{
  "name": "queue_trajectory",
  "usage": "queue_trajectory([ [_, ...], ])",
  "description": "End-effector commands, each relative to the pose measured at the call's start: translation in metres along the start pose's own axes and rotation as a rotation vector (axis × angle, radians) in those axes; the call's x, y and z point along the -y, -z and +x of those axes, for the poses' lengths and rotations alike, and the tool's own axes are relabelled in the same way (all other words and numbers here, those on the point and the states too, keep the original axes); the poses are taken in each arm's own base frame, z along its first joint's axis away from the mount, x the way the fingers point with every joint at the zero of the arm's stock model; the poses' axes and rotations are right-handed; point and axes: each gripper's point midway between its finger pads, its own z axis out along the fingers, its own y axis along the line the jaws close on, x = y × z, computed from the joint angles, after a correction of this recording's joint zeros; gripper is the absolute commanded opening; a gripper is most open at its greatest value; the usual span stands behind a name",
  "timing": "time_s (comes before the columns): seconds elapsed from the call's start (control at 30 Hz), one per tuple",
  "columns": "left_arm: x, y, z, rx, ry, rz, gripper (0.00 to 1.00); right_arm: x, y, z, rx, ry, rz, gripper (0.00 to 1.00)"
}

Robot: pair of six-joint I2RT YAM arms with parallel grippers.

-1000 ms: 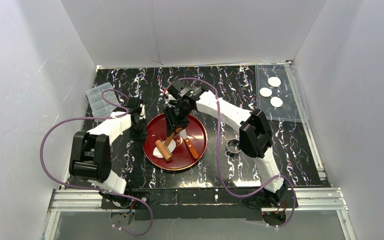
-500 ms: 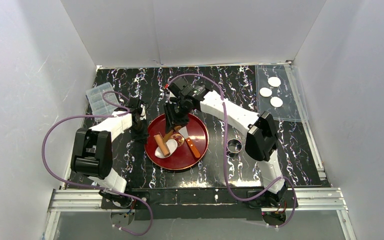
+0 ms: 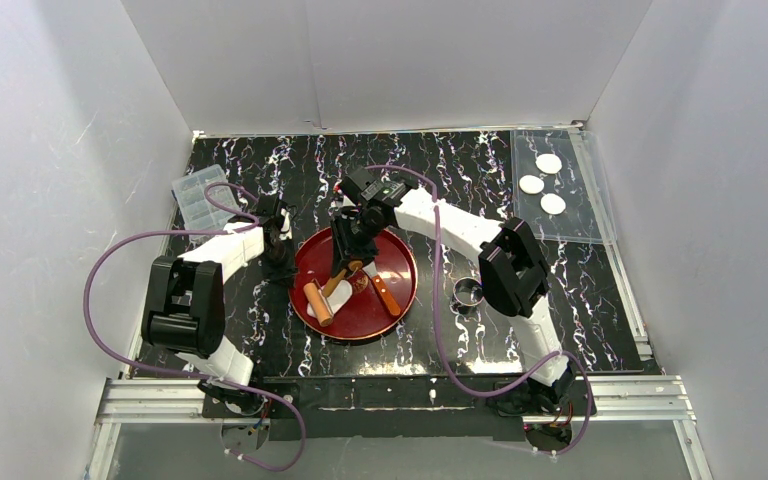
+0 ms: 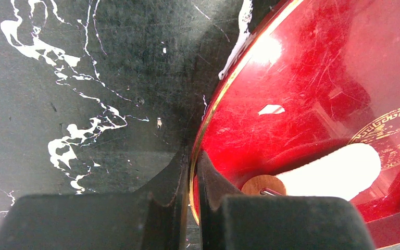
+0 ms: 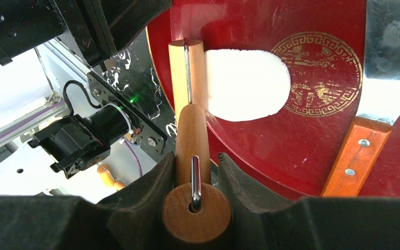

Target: Roll out the dumpling wrappers from the dough

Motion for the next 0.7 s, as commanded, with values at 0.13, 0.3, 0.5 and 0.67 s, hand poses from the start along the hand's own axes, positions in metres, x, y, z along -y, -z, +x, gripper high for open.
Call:
queue_trajectory([
  [0.13,-0.012,-0.004,0.002,-0.009,0.008,-0.064,0.00,0.036,-0.028,0.014,-0.044,0.017,0.116,0.01],
  [0.3,-0.013,-0.002,0.000,0.001,0.007,-0.065,0.00,0.067,-0.019,0.021,-0.039,0.035,0.204,0.01],
  [0.5,-0.015,0.001,-0.001,0.011,0.011,-0.074,0.00,0.100,-0.001,0.020,0.006,0.012,0.268,0.01],
  [0.67,-0.015,0.003,-0.002,0.019,0.008,-0.072,0.00,0.088,-0.012,0.017,-0.008,0.001,0.231,0.01],
])
